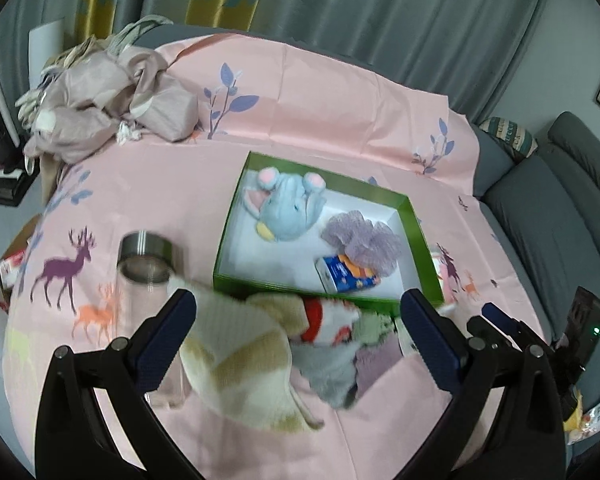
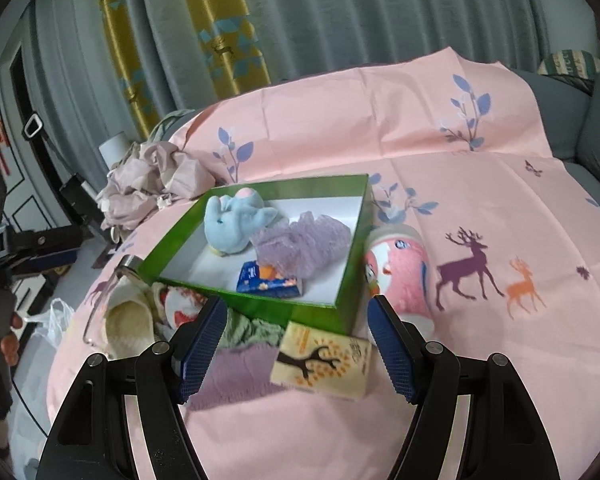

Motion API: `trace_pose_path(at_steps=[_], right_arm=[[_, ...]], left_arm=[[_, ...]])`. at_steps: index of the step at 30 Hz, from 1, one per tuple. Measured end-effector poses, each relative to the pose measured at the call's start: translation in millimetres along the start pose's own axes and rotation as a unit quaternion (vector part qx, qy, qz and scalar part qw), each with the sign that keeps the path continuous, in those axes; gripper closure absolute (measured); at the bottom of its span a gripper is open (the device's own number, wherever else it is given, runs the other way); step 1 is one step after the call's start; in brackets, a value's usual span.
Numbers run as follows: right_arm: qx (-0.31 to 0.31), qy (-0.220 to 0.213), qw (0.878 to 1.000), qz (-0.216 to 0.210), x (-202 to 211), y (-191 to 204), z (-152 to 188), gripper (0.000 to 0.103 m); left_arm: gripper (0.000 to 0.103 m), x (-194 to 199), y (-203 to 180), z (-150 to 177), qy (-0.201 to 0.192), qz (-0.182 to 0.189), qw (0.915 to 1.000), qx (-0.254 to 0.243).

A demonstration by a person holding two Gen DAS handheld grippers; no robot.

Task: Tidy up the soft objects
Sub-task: 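Withdraw the right gripper and move it to the yellow tissue pack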

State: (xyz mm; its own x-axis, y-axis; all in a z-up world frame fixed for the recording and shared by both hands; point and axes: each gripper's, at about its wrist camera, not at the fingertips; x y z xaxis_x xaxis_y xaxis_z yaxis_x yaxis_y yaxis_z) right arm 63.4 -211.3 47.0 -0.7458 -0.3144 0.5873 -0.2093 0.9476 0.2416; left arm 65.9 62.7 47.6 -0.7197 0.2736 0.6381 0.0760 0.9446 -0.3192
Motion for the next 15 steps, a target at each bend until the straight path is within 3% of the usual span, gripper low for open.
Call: trace_pose_path(at_steps=[7,15], right_arm=[[0.009,0.017,1.000,0.010,12.4,-0.6,32.9,0.029],[0.011,0.037,0.999,0.015,9.2,-14.8,67.2,0.029]], left_arm=[[0.001,-5.3,-13.2,40.2,0.029,0.016,0.9992,-0.022],[0.001,-30.4,-55.8,75.1,0.052,0.010,0.9936,-0.099]])
Point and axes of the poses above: each gripper's, at about its wrist camera, not at the fingertips, and x roughly against the way its jaws point, y to its left, z to its underside, and after that the axes turned 4 degrees about -y, right-handed
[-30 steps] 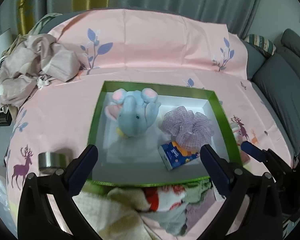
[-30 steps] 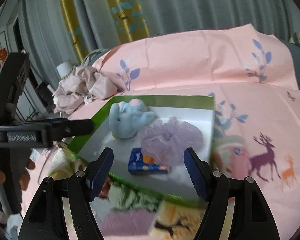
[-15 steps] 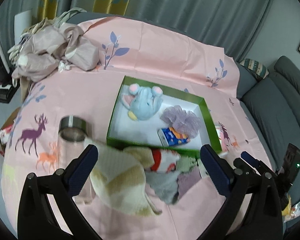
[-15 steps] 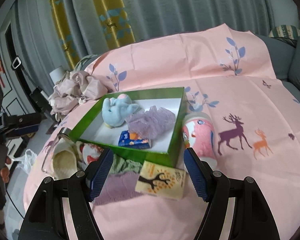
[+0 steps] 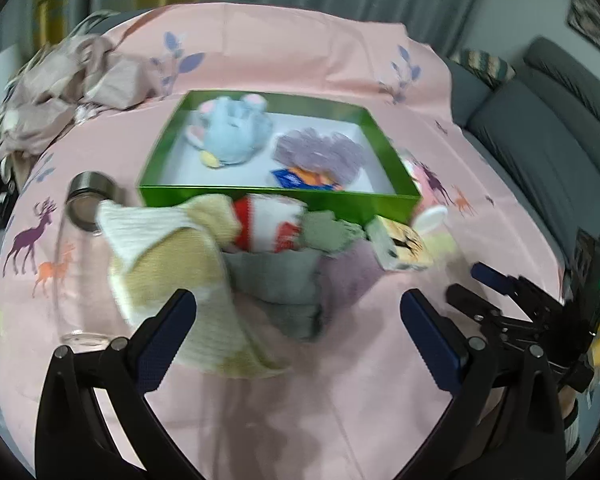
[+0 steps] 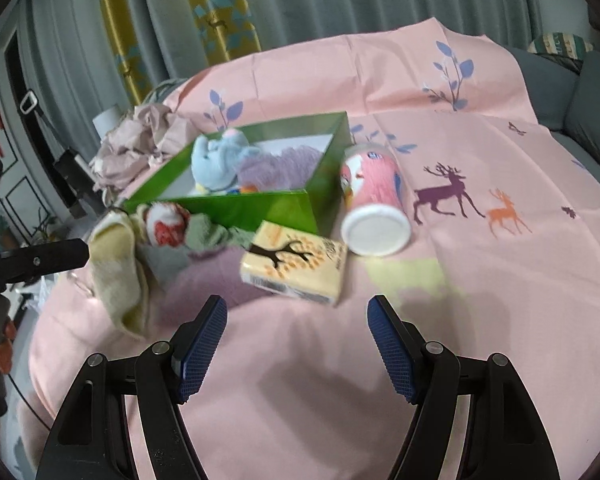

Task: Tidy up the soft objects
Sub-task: 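Withdraw the right gripper and move it to the yellow tissue pack, then grasp the yellow tree-print tissue pack with the right gripper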

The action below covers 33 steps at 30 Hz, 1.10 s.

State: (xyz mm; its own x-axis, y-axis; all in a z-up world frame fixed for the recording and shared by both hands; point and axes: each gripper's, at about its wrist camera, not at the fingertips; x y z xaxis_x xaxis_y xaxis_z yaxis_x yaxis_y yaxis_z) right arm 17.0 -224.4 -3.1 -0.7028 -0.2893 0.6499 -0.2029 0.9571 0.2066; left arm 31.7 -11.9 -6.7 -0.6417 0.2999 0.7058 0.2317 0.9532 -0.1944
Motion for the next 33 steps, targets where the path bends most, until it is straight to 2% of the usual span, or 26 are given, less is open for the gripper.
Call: trace_pose_path(at_steps=[11,17,19,21,24,27,30,33], right_arm=[[-0.042,0.007,0.998,-0.054,-33.6,-26.0,1.4,0.029],[-0.061,0.021,0.995,-0.072,-47.2,-37.2,1.9,0.029],[-0.064,0.026,0.994,-0.079,-50.4,-38.7,0.8,0.029],[-0.058,0.032,0.994,-0.084,-53.5,-38.1,-0.1,0.029],[-0.037,0.047,0.995,-0.082,-62.8,-32.5,-5.7,0.029],[-0.019,0.061,0.994,-0.092,-71.0,-28.2,-10.2,0.030],[-0.012,0.062,0.993,-0.096,-73.5,-26.1,-8.6,0.033],[-0.025,0.061,0.992,-0.109,-72.9,-30.3,-8.3,0.037]], left_arm=[[0.003,-44.5,-50.5,-19.3,0.015,0.027,0.9985,-0.046],[0.008,-73.7,-67.0,-25.8,0.035,0.035,0.9967,-0.064],[0.019,-79.2,-69.5,-27.1,0.040,0.041,0.9961,-0.067],[0.022,-85.7,-70.7,-28.2,0.047,0.045,0.9956,-0.067],[0.032,-95.7,-71.1,-28.2,0.060,0.047,0.9947,-0.069],[0.034,-103.6,-71.5,-29.0,0.070,0.047,0.9941,-0.069],[0.047,-109.0,-73.0,-29.9,0.078,0.055,0.9930,-0.070],[0.052,-114.1,-75.5,-28.1,0.086,0.060,0.9918,-0.073]])
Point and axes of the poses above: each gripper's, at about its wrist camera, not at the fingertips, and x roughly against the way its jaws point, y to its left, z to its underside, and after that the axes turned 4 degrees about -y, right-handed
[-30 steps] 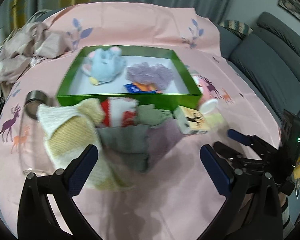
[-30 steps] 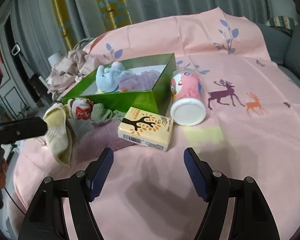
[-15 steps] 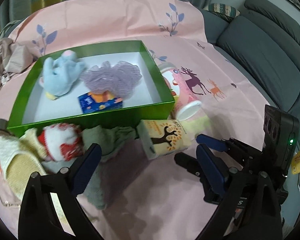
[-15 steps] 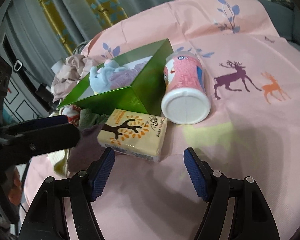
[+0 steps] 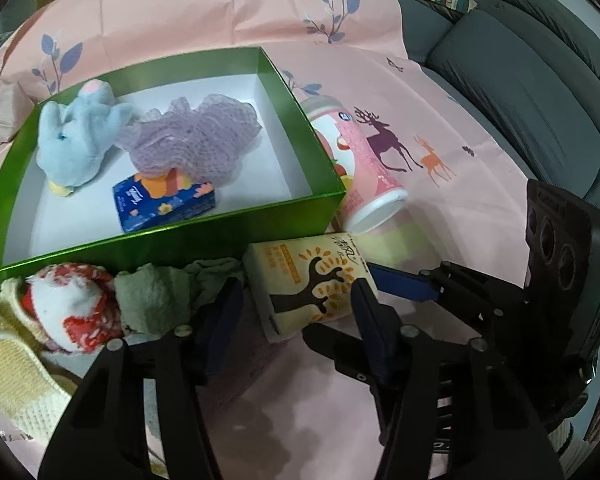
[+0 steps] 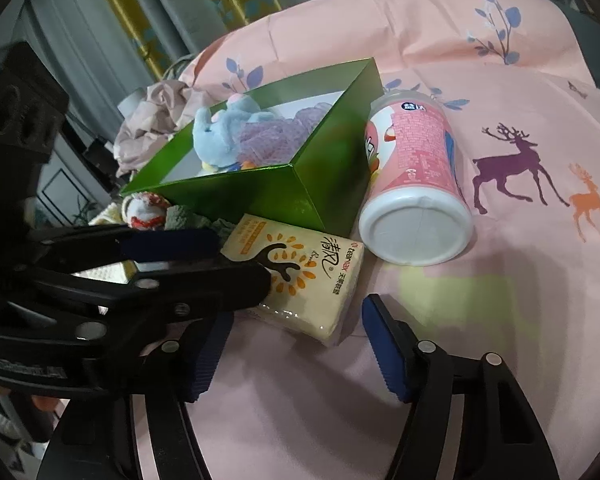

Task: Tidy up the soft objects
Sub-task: 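Grasp the yellow tree-print tissue pack with the right gripper, then lift the tissue pack and carry it over the green box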

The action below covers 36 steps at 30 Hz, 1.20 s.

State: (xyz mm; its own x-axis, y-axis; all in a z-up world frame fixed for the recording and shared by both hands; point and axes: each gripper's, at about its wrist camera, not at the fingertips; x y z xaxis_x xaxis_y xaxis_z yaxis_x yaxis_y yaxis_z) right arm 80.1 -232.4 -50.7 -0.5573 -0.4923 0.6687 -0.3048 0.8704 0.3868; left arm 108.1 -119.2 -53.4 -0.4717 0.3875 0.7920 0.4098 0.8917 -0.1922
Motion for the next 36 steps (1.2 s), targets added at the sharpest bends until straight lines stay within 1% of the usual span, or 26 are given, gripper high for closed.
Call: trace_pose_path(at_steps=[1,3,7,9,13,16,23,30,36], right_arm=[[-0.004,0.000,1.000,-0.004,0.1,-1.1,0.3,0.038],[-0.005,0.001,1.000,-0.011,0.8,-1.2,1.3,0.044],[-0.006,0.004,1.000,-0.010,-1.4,-1.3,2.2,0.045],[-0.010,0.001,1.000,-0.011,-0.4,-2.8,2.5,0.047],[-0.004,-0.008,1.000,-0.006,4.2,0.8,3.9,0.052],[0.003,-0.020,1.000,-0.006,9.6,5.5,4.5,0.052],[0.030,-0.045,0.999,-0.004,25.2,30.7,5.3,0.052],[0.065,-0.074,0.995,0.002,47.2,68.9,5.1,0.052],[0.097,-0.084,0.992,0.005,63.6,100.1,5.8,0.052]], left_arm=[[0.056,-1.3,-0.6,0.3,0.002,0.002,1.0000,-0.001],[0.058,-4.7,-1.8,1.6,0.006,0.001,1.0000,-0.004],[0.058,-6.6,-2.8,2.7,0.007,0.000,0.9999,-0.007],[0.058,-6.9,-3.3,2.4,0.006,-0.001,1.0000,-0.008],[0.058,-1.5,-5.6,3.5,-0.002,-0.007,0.9999,-0.015],[0.058,7.0,-7.2,4.9,-0.011,-0.010,0.9997,-0.018],[0.058,40.2,-7.6,12.7,-0.045,-0.022,0.9984,-0.024],[0.057,83.1,-6.5,28.0,-0.086,-0.035,0.9955,-0.014],[0.056,117.5,-1.7,39.1,-0.117,-0.037,0.9924,-0.001]])
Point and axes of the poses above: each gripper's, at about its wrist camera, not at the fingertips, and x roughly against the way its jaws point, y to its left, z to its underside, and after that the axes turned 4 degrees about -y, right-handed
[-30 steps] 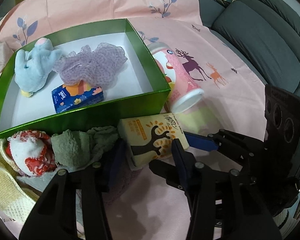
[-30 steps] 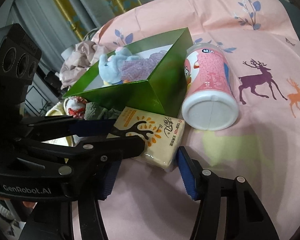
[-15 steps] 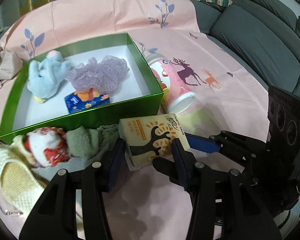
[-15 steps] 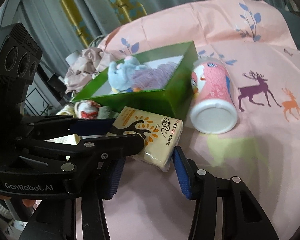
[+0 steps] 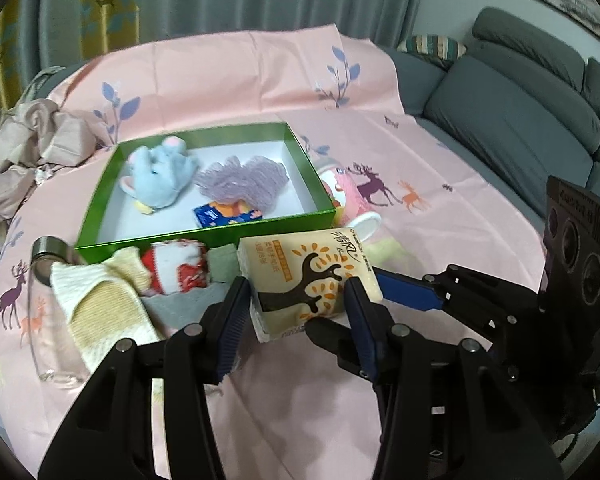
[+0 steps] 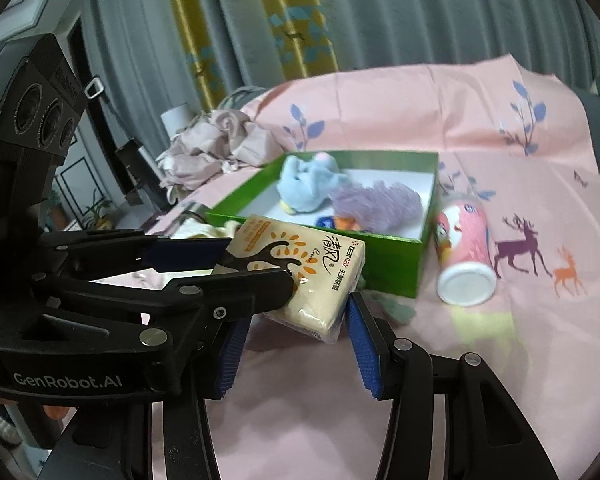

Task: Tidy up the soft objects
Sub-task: 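Lift the tissue pack and carry it over the green box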

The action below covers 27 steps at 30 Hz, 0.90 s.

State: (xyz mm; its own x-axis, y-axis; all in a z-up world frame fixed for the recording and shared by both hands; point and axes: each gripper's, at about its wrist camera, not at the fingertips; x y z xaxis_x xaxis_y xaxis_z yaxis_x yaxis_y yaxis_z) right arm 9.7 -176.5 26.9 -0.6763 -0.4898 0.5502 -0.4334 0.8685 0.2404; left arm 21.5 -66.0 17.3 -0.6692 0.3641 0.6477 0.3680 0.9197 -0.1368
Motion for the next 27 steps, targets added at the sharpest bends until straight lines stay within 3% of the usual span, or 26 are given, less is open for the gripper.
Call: trace_pose_path(at_steps=[14,27], right_arm=[[0.071,-0.056,0.996,-0.004,23.4,60.0,-40.5,0.052],[0.098,-0.111,0.989,-0.025,20.3,83.9,-99.9,0.052]], left_arm=[[0.056,72.7,14.8,-22.9,-0.083,-0.034,0.9958,-0.017],[0.056,103.4,37.7,-69.4,-0.138,-0.078,0.9865,-0.043]])
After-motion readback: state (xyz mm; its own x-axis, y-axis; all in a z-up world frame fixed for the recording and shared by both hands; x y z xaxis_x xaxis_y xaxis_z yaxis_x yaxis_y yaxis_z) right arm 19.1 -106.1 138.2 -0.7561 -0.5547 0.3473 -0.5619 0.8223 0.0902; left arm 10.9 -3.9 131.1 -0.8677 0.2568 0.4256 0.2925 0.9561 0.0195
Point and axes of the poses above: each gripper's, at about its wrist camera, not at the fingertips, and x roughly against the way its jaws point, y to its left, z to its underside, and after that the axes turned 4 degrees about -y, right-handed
